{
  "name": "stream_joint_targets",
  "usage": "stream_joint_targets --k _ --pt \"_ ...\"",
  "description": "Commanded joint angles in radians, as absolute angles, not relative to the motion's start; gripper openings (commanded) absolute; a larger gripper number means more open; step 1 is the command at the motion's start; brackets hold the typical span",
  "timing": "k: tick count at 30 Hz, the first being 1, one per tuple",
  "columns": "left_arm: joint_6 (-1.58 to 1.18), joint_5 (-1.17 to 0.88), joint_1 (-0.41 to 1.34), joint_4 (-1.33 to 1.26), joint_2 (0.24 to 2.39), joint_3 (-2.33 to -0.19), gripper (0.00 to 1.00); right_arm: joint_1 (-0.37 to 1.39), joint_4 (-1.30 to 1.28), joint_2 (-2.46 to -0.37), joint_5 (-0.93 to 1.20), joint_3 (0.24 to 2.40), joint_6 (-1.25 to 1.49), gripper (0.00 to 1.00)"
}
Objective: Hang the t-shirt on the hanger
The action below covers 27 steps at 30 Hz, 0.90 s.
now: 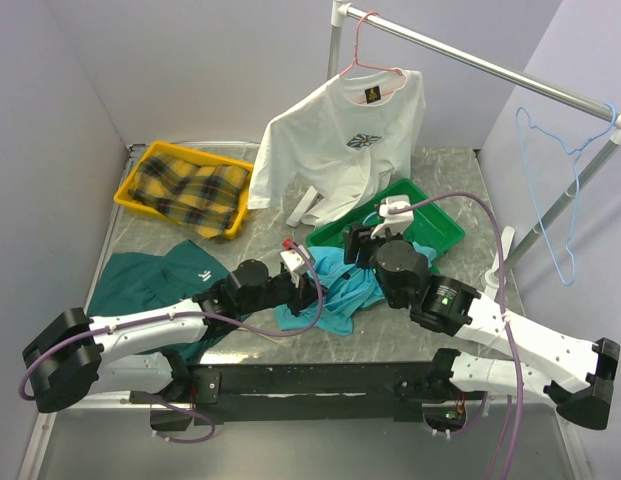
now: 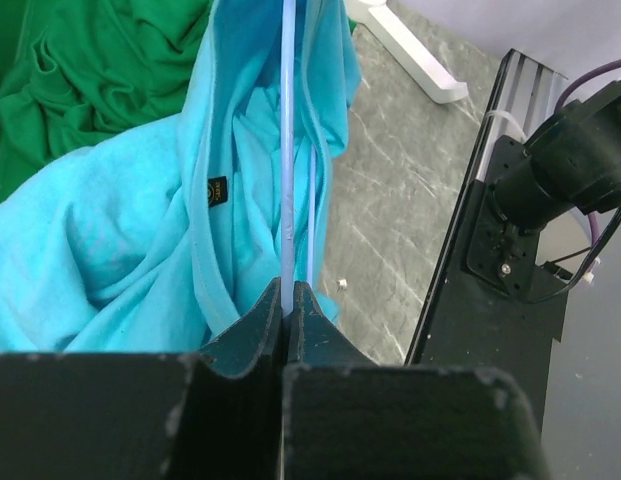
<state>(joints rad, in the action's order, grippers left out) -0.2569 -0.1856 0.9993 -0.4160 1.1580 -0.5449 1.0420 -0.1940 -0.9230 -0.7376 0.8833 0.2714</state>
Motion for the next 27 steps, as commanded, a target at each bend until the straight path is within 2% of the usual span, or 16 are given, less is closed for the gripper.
stream_joint_targets --k 1,10,13,15,16,18,19,20,22,25,26,27 --pt "-0.247 -0.172 1.008 -0.436 1.155 -0.594 0.01 0.999 -0.156 -0.89 -0.662 0.868 0.271 0.65" --pt "-0.268 -0.16 1.017 -0.408 1.175 -0.626 0.01 0.927 -0.15 -0.85 -0.517 0.811 0.305 0.56" --pt "-0.27 -0.149 1.022 -0.397 1.177 -0.632 0.01 0.925 -0.156 -0.854 -0.529 0.807 0.318 0.48" --pt "-0.276 -0.126 1.023 -0.393 1.175 -0.629 0.02 0.927 -0.153 -0.856 -0.543 0.801 0.322 0.35" --pt "-0.282 -0.121 1.023 -0.393 1.17 -0.629 0.02 0.927 -0.155 -0.859 -0.548 0.799 0.322 0.24" --pt "-0.291 -0.111 1.023 -0.397 1.164 -0.621 0.04 0.927 -0.16 -0.864 -0.567 0.795 0.324 0.1" --pt "-0.304 -0.104 1.023 -0.4 1.157 -0.621 0.06 0.927 -0.156 -0.864 -0.575 0.793 0.325 0.0" --pt "-0.313 -0.095 1.025 -0.403 1.154 -0.62 0.1 0.927 -0.155 -0.864 -0.583 0.79 0.327 0.0" --pt "-0.328 -0.081 1.025 -0.405 1.15 -0.621 0.12 0.927 -0.146 -0.858 -0.595 0.776 0.322 0.0" --pt "-0.383 -0.032 1.025 -0.384 1.14 -0.632 0.3 0.927 -0.12 -0.838 -0.62 0.747 0.311 0.0" --pt "-0.399 -0.017 1.025 -0.38 1.134 -0.63 0.39 0.927 -0.112 -0.833 -0.624 0.741 0.308 0.0" --pt "-0.417 -0.003 1.023 -0.374 1.118 -0.632 0.43 0.927 -0.107 -0.821 -0.629 0.727 0.299 0.0"
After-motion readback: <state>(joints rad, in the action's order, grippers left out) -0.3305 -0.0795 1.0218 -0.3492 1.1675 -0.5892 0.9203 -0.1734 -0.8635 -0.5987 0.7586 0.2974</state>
